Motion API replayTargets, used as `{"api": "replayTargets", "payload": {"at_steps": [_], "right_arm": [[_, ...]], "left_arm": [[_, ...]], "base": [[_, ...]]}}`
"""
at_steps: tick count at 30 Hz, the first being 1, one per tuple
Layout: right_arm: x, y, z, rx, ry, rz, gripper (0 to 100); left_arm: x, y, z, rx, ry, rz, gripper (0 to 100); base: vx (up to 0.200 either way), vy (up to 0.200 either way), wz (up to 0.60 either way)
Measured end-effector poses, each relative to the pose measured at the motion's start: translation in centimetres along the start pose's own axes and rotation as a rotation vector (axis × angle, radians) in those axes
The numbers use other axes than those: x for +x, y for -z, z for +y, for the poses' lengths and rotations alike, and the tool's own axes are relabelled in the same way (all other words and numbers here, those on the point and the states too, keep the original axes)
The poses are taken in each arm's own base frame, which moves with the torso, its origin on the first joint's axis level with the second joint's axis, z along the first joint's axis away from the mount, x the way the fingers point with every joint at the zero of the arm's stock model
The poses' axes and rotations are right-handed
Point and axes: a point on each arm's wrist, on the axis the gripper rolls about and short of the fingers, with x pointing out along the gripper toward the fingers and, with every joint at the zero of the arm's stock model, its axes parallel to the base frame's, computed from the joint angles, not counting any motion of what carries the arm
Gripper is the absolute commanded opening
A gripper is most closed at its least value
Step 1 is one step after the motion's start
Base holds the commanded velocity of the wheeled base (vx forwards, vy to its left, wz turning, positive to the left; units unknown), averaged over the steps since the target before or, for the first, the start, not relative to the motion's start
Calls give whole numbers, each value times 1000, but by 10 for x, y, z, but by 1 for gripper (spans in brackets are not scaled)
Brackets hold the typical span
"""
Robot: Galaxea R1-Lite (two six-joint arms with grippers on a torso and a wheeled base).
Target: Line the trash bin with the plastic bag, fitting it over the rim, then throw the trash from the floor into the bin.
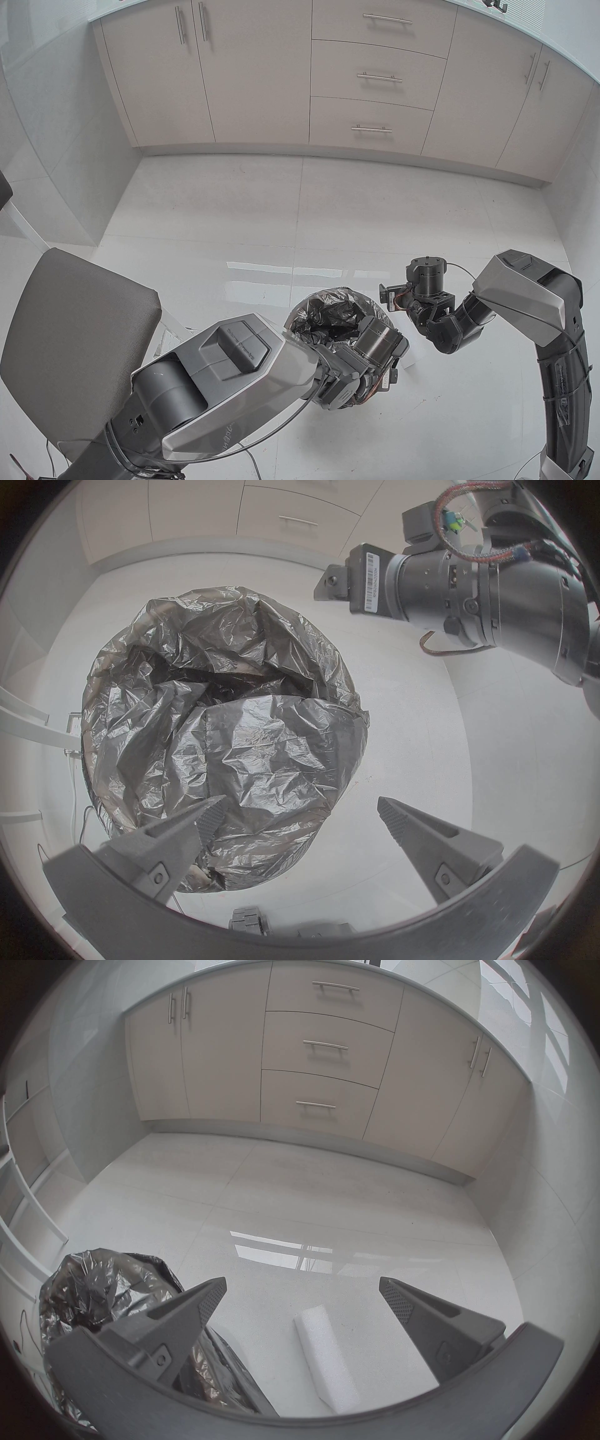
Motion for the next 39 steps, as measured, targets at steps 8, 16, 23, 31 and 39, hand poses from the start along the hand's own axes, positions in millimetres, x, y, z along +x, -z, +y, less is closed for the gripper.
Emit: {"api": "replayTargets", "payload": {"at_steps": [8, 16, 23, 31, 39], "right_arm": [[-23, -2, -6, -42, -108, 39, 100], [-50, 11, 1, -130, -214, 101, 100], [-54, 35, 11, -170, -249, 166, 100], [-58, 60, 12, -201, -260, 241, 100], [-57, 80, 2, -213, -241, 304, 100]], "left_arm": [[-24, -11, 1, -37, 8, -20, 100], [-50, -13, 11, -54, 13, -38, 100], [-51, -34, 42, -118, -26, -69, 100], [-53, -61, 79, -192, -72, -109, 100], [-53, -73, 91, -213, -72, -156, 100]], "base": [[0, 0, 0], [0, 0, 0], [0, 0, 0], [0, 0, 0], [0, 0, 0]]}}
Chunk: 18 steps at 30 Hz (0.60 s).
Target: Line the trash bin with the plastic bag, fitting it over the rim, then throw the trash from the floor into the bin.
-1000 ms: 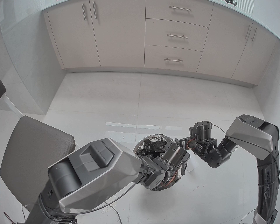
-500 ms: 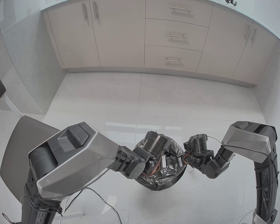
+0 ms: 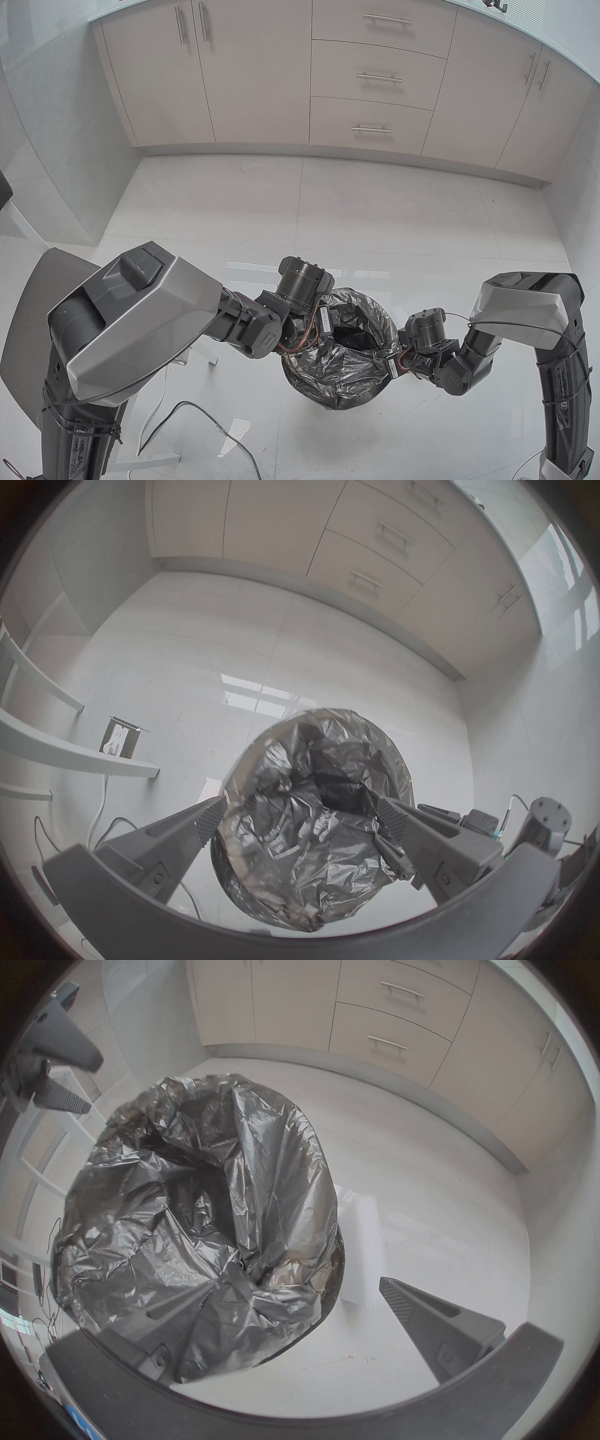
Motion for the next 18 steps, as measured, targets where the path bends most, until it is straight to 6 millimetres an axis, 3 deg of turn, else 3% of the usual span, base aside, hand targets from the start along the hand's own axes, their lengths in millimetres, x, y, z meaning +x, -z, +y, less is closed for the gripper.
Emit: {"api": "replayTargets", "payload": {"at_steps": [11, 18], "right_arm": [[9, 0, -3, 12, 11, -5, 100], [13, -30, 3, 25, 30, -103, 100]], "left_arm": [[8, -8, 15, -24, -27, -14, 100], [10, -8, 18, -26, -32, -12, 100]], "base": [[0, 0, 0], [0, 0, 0]]}}
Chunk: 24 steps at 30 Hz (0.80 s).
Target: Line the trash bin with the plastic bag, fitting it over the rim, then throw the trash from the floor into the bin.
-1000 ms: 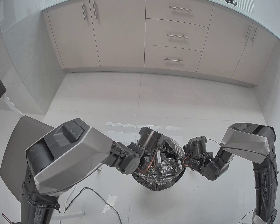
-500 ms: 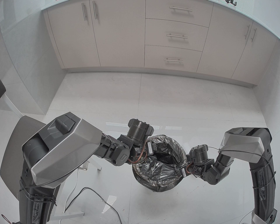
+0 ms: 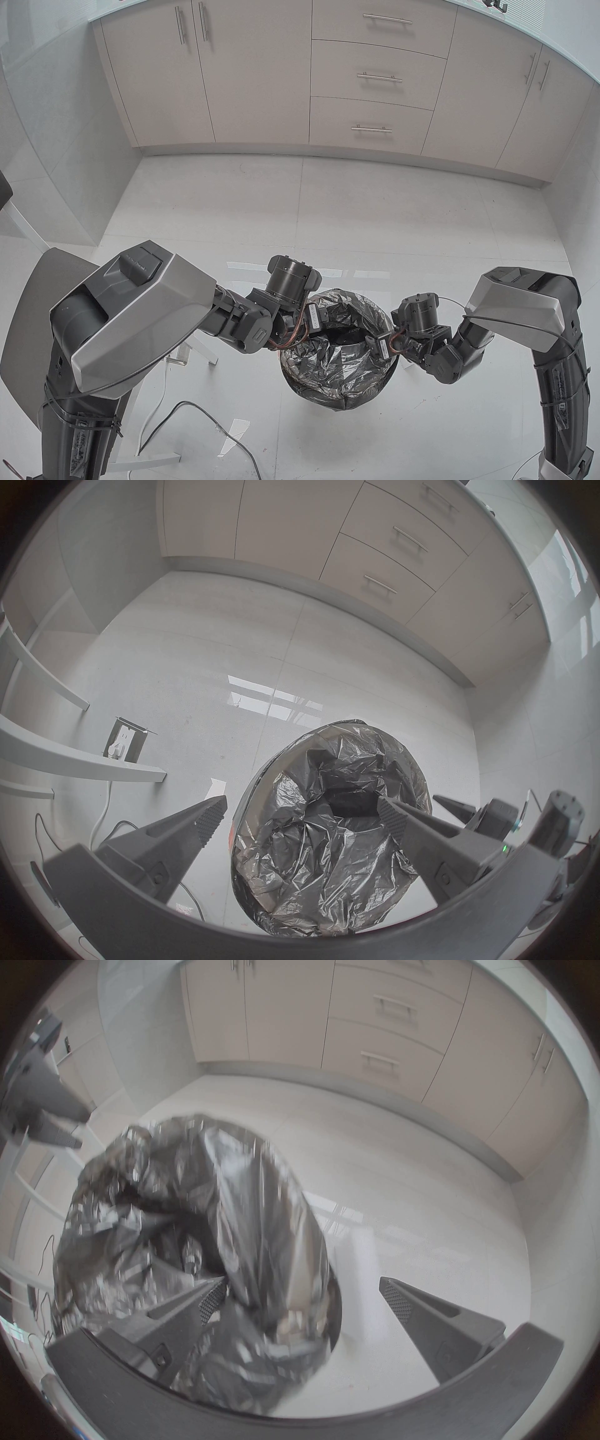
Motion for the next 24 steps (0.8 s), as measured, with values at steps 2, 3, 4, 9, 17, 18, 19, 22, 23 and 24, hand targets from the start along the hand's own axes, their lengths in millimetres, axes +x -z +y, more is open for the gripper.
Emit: {"api": "replayTargets", "payload": {"at_steps": [2, 3, 4, 9, 17, 18, 19, 22, 23, 24], "right_arm": [[1, -12, 3, 5, 9, -38, 100], [2, -17, 5, 7, 11, -55, 100], [2, -23, 6, 9, 11, -72, 100], [8, -37, 11, 9, 10, -87, 100], [28, -39, 2, 29, 41, -91, 100], [29, -38, 1, 31, 44, -91, 100], [30, -38, 0, 33, 48, -90, 100], [32, -37, -2, 39, 53, -92, 100], [33, -37, -3, 41, 53, -94, 100], [33, -38, -3, 44, 53, -95, 100]], "left_arm": [[0, 0, 0, -1, -1, 0, 100], [0, 0, 0, -1, -1, 0, 100], [0, 0, 0, -1, -1, 0, 100], [1, 0, 1, -2, -3, 0, 100], [-3, -2, 3, -5, -4, -1, 100], [-5, -4, 2, -6, -2, -4, 100], [-8, -6, 2, -7, 1, -8, 100], [-17, -10, -2, -5, 12, -16, 100], [-21, -11, -3, -3, 17, -20, 100], [-24, -11, -4, -2, 20, -20, 100]], "base": [[0, 0, 0], [0, 0, 0], [0, 0, 0], [0, 0, 0], [0, 0, 0], [0, 0, 0], [0, 0, 0], [0, 0, 0], [0, 0, 0], [0, 0, 0]]}}
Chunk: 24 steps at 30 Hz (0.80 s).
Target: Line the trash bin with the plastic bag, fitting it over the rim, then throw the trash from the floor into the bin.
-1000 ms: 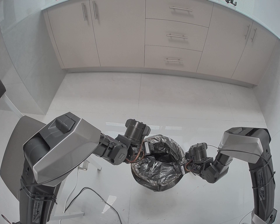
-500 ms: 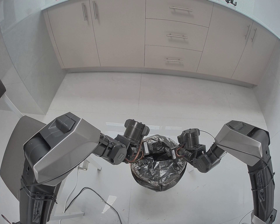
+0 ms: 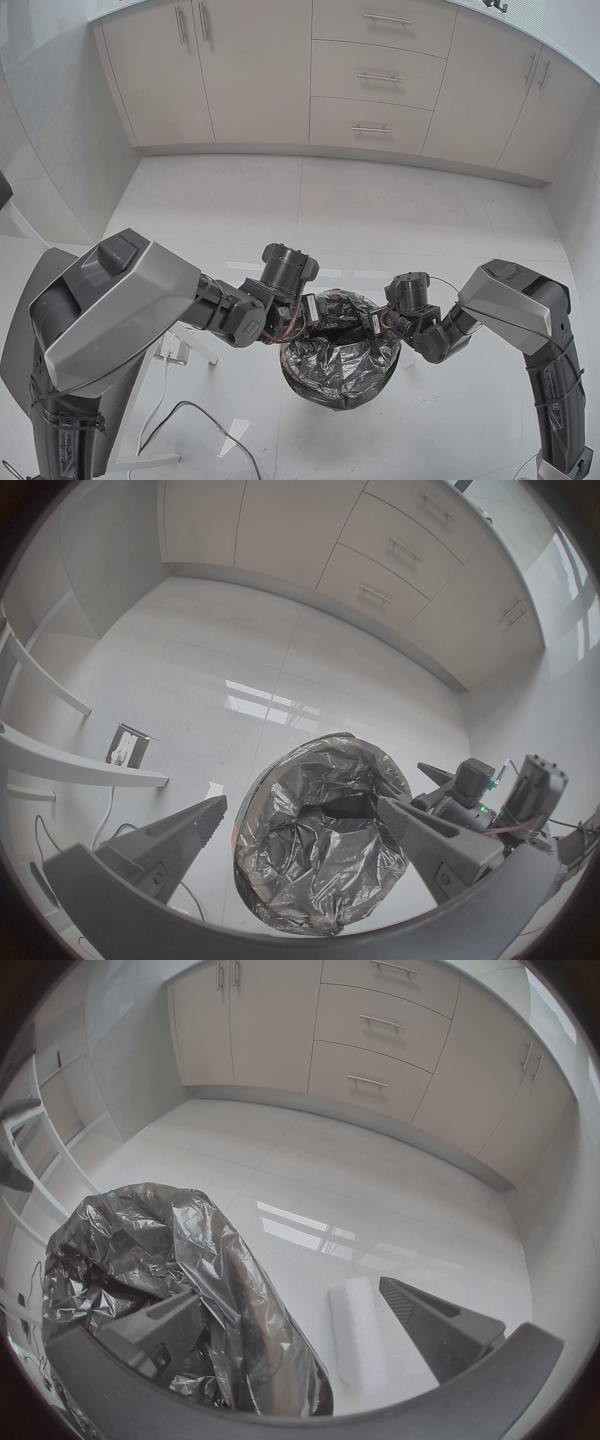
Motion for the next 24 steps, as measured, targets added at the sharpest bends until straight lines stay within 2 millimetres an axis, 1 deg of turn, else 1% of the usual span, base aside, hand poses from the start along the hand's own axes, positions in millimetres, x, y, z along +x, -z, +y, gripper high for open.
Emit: {"api": "replayTargets", "payload": {"at_steps": [3, 7, 12, 14, 18, 24], "right_arm": [[-2, 1, 2, 2, -5, 6, 100], [-10, 0, 12, -10, -29, 8, 100], [-23, -9, 20, -13, -51, -8, 100], [-30, -15, 21, -11, -57, -20, 100], [-47, -32, 20, -2, -67, -51, 100], [-87, -70, 8, 39, -72, -140, 100]], "left_arm": [[-12, -4, -4, 9, 14, -12, 100], [-31, -12, -7, 17, 33, -37, 100], [-67, -30, -12, 30, 69, -96, 100], [-86, -38, -12, 43, 84, -128, 100], [-133, -55, -11, 81, 107, -216, 100], [-214, -76, 3, 148, 104, -386, 100]], "base": [[0, 0, 0], [0, 0, 0], [0, 0, 0], [0, 0, 0], [0, 0, 0], [0, 0, 0]]}}
